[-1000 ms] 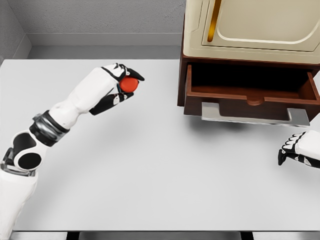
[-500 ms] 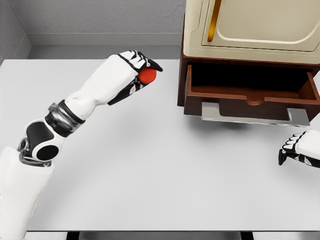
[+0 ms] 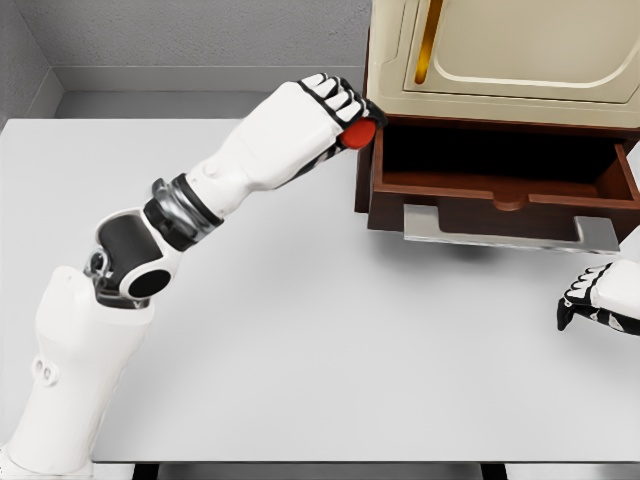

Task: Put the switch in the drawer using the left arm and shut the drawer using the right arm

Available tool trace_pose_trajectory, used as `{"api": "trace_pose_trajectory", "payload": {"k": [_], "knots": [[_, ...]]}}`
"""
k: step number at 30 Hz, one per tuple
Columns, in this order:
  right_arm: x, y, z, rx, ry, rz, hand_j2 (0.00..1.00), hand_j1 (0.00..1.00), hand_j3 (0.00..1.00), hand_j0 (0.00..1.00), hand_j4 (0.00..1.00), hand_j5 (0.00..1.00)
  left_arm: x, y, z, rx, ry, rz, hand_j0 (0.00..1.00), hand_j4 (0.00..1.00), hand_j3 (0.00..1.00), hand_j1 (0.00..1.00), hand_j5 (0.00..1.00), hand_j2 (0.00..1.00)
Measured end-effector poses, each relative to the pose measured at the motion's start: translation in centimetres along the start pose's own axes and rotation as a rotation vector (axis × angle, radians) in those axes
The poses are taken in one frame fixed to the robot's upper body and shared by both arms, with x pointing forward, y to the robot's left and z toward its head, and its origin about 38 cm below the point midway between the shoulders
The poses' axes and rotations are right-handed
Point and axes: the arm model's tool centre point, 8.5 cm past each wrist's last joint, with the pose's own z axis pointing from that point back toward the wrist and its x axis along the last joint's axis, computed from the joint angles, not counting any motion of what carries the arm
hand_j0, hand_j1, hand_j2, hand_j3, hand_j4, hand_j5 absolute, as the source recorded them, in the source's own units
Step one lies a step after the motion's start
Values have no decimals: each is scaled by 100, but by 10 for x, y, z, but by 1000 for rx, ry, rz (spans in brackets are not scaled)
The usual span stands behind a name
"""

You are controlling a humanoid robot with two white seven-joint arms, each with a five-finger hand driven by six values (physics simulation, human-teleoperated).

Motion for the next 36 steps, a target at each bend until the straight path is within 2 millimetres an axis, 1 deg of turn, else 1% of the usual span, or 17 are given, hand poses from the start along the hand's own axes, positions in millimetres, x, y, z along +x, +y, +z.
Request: {"api": "trace_pose_trajectory", "payload": {"k": [6,8,12,15,17,19,23,36], "knots": [[0,0,0,0,1,0,41,41,41,41,41,41,16,-3,-24,-7,-36,-36,25,25,25,25,25,25],[0,0,0,0,0,0,41,41,41,41,41,41,17,0,-34,-5,-51,-49,25,25,25,25,25,25],[0,0,0,0,0,0,41,41,41,41,41,41,20,-3,-48,-23,-76,-57,25,25,25,25,25,25],[0,0,0,0,0,0,41,41,41,41,41,41,24,-12,-56,-47,-83,-60,25,25,25,25,25,25],[0,0,0,0,0,0,41,41,41,41,41,41,27,-12,-65,-52,-93,-72,25,25,25,25,25,25],[0,0,0,0,0,0,41,41,41,41,41,41,31,-17,-70,-62,-100,-71,24,24,24,24,24,24],[0,0,0,0,0,0,41,41,41,41,41,41,34,-16,-81,-67,-113,-87,25,25,25,25,25,25],[0,0,0,-1,0,1,41,41,41,41,41,41,29,-29,-92,-132,-117,-123,25,25,25,25,25,25]]}}
